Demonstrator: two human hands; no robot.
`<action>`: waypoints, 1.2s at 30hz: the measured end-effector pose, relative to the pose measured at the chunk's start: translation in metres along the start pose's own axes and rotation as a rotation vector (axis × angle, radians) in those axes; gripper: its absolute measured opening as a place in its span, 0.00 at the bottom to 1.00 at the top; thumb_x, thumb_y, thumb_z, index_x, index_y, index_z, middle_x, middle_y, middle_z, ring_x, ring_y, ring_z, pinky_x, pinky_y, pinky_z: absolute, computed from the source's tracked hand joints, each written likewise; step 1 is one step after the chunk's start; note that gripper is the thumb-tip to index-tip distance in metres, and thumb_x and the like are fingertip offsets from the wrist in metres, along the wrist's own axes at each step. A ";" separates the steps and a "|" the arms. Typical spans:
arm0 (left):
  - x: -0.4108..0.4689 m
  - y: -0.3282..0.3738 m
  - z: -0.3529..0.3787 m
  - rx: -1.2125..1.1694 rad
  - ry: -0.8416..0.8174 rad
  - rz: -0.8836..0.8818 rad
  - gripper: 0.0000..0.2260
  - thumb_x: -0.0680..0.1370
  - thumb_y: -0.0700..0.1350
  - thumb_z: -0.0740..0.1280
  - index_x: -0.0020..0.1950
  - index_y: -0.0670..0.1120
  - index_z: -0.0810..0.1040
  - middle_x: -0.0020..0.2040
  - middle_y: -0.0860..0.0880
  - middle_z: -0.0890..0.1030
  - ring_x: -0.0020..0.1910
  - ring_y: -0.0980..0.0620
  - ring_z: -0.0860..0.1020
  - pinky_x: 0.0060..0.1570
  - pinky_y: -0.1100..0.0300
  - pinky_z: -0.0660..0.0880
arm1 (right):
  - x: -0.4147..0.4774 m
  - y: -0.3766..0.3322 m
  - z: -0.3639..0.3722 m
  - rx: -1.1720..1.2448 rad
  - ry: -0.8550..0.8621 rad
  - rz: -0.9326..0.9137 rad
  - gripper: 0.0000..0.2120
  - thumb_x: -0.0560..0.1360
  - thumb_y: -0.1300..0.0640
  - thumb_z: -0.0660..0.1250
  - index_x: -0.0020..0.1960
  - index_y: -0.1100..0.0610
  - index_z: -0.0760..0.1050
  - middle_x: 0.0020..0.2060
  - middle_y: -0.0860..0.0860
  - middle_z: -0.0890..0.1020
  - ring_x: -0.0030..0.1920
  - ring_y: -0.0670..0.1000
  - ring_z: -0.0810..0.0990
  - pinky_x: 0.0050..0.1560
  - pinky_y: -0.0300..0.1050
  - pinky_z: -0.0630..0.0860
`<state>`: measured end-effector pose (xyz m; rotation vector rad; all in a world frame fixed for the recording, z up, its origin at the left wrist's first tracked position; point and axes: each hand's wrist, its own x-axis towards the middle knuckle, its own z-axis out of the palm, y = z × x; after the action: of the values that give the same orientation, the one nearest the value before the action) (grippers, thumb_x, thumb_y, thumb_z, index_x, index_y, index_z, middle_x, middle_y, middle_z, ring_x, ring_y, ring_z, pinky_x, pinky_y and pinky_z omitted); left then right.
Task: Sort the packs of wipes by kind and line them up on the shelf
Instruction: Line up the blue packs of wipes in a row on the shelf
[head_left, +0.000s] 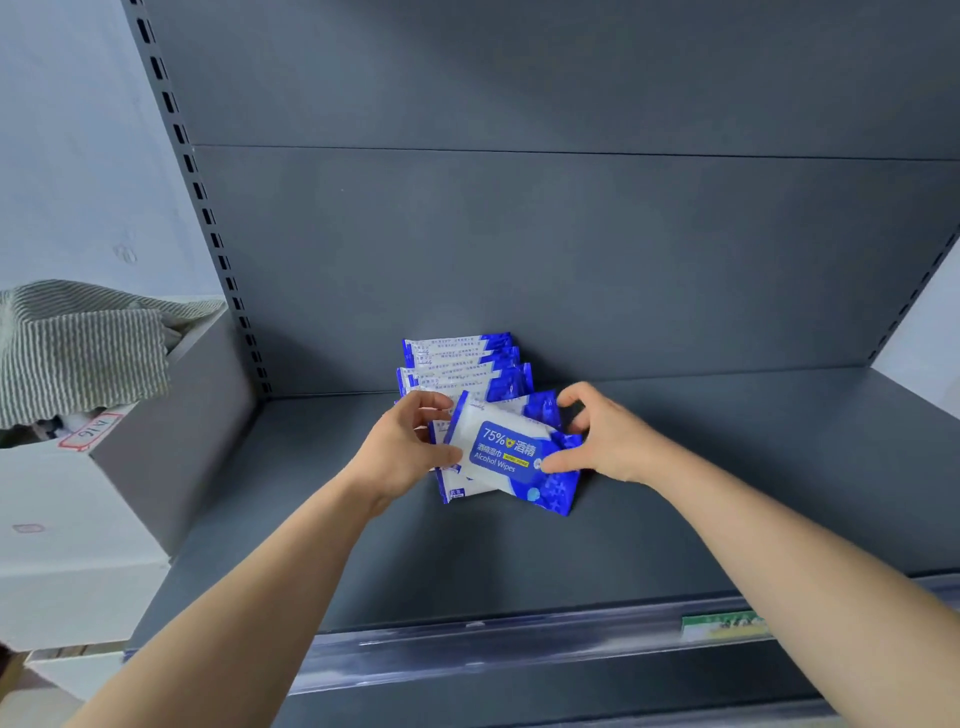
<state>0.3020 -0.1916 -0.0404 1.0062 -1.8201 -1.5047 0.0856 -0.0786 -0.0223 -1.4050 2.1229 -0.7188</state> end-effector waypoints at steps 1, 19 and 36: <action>-0.001 0.002 0.000 -0.020 -0.025 -0.008 0.20 0.70 0.29 0.72 0.56 0.46 0.73 0.58 0.44 0.79 0.47 0.48 0.82 0.49 0.48 0.81 | 0.002 -0.003 0.003 0.002 0.033 -0.031 0.39 0.61 0.51 0.80 0.64 0.47 0.62 0.46 0.47 0.76 0.42 0.45 0.76 0.39 0.39 0.72; 0.000 -0.007 -0.012 0.333 0.122 0.107 0.33 0.68 0.43 0.77 0.69 0.51 0.65 0.58 0.57 0.78 0.49 0.60 0.79 0.42 0.67 0.75 | 0.019 -0.020 0.034 0.072 0.117 -0.186 0.24 0.64 0.53 0.78 0.56 0.52 0.71 0.53 0.46 0.80 0.49 0.45 0.80 0.47 0.42 0.77; 0.002 -0.022 -0.022 0.150 -0.169 0.045 0.44 0.62 0.39 0.81 0.68 0.54 0.56 0.63 0.54 0.77 0.58 0.58 0.79 0.52 0.62 0.79 | 0.024 -0.019 0.028 0.182 -0.204 -0.027 0.52 0.66 0.54 0.76 0.77 0.47 0.44 0.71 0.41 0.61 0.70 0.44 0.64 0.70 0.44 0.62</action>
<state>0.3223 -0.2074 -0.0570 0.9234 -2.0871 -1.4823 0.1082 -0.1117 -0.0334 -1.3496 1.8379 -0.7269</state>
